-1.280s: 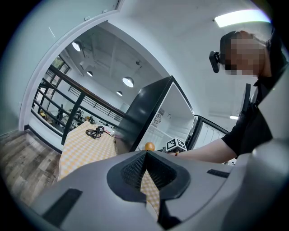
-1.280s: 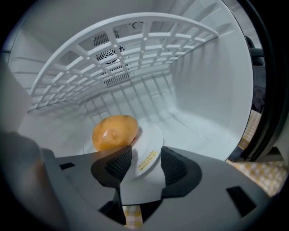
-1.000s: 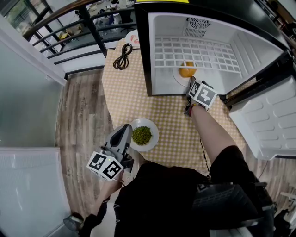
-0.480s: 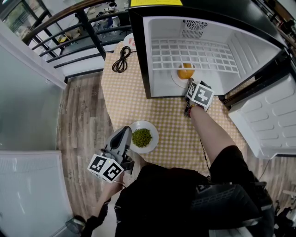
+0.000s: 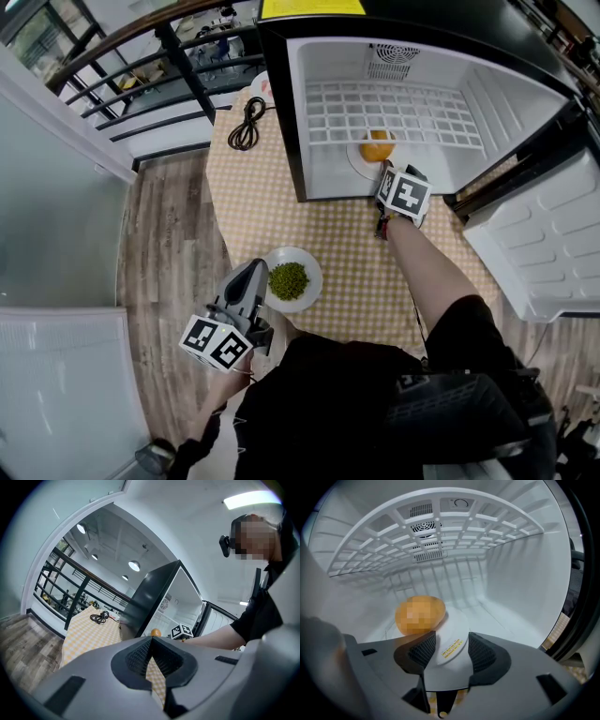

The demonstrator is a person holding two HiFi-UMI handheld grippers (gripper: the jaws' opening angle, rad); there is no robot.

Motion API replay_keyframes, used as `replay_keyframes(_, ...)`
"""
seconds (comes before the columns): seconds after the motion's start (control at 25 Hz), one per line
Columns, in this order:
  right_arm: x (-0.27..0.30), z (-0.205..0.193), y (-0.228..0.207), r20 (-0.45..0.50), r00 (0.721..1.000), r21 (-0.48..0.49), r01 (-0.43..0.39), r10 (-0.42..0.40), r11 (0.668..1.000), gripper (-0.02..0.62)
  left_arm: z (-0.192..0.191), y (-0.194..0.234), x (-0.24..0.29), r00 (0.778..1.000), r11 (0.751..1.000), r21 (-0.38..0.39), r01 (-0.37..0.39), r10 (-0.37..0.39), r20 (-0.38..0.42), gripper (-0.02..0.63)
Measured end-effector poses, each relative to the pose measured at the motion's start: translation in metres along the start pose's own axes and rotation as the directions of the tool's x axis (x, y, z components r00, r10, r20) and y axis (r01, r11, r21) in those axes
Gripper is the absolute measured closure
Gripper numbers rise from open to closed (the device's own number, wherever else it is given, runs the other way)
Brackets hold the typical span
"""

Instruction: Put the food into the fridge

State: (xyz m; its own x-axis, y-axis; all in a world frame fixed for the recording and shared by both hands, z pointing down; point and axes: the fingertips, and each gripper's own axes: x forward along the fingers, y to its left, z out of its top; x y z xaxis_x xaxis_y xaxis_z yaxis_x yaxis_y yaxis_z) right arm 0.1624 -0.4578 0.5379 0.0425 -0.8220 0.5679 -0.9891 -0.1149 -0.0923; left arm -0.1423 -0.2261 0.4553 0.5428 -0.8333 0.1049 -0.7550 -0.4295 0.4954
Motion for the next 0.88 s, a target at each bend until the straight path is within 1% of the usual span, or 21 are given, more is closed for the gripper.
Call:
replay_keyframes(0.16, -0.001, 0.001, 0.0, 0.002, 1.0, -0.033, 0.005, -0.005, 0.999, 0.383, -0.001, -0.001, -0.001, 1.0, 1.0, -0.001, -0.002, 0.002, 0.001, 0.594)
replay_keyframes(0.36, -0.002, 0.004, 0.002, 0.014, 1.0, -0.114, 0.009, -0.008, 0.993, 0.379, -0.001, -0.001, -0.001, 1.0, 1.0, -0.004, -0.001, 0.001, -0.002, 0.595)
replay_keyframes(0.44, -0.001, 0.004, 0.002, 0.015, 1.0, -0.123, 0.007, -0.005, 0.992, 0.379, -0.001, -0.001, -0.003, 1.0, 1.0, -0.004, -0.003, 0.003, -0.001, 0.594)
replay_keyframes(0.64, -0.004, 0.004, -0.01, 0.025, 1.0, -0.095, 0.018, -0.016, 0.995, 0.379, -0.001, 0.001, -0.007, 1.0, 1.0, -0.002, -0.009, 0.009, 0.001, 0.594)
replay_keyframes(0.72, -0.008, 0.007, -0.017, 0.046, 0.999, -0.069, 0.022, -0.019, 0.997, 0.38, -0.002, -0.001, -0.008, 1.0, 1.0, 0.0, -0.007, 0.007, 0.0, 0.594)
replay_keyframes(0.88, -0.018, 0.016, -0.031, 0.128, 0.992, 0.038, -0.003, -0.002, 0.999, 0.382, 0.001, -0.005, -0.011, 1.0, 1.0, 0.015, 0.006, -0.006, -0.004, 0.594)
